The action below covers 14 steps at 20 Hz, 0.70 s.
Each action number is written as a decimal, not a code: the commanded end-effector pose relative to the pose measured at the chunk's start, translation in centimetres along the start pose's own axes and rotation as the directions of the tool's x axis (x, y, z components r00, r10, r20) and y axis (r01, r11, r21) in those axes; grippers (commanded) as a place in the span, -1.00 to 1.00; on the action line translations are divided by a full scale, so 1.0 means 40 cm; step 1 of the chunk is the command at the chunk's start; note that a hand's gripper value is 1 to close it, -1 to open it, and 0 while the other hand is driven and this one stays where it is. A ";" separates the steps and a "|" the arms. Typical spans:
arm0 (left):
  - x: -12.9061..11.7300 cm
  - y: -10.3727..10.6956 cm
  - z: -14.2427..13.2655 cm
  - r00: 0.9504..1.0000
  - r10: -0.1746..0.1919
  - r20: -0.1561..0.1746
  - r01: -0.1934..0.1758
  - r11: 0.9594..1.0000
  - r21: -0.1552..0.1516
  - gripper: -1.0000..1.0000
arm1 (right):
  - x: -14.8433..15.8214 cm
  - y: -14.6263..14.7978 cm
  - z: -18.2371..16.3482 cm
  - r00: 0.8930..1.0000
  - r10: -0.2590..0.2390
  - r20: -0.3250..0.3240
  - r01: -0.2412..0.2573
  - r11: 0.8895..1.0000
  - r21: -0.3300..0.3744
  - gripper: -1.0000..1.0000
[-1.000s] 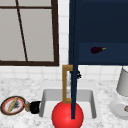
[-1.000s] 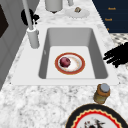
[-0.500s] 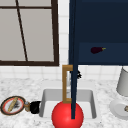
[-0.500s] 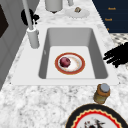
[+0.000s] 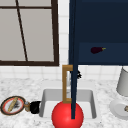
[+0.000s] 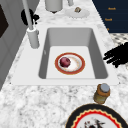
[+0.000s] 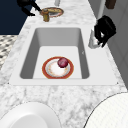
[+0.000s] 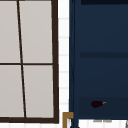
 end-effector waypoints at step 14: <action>0.000 0.000 0.000 1.000 0.000 0.000 0.000 1.000 0.000 0.00 | -0.046 0.039 -0.012 0.954 -0.163 0.253 0.186 0.980 -0.068 -1.00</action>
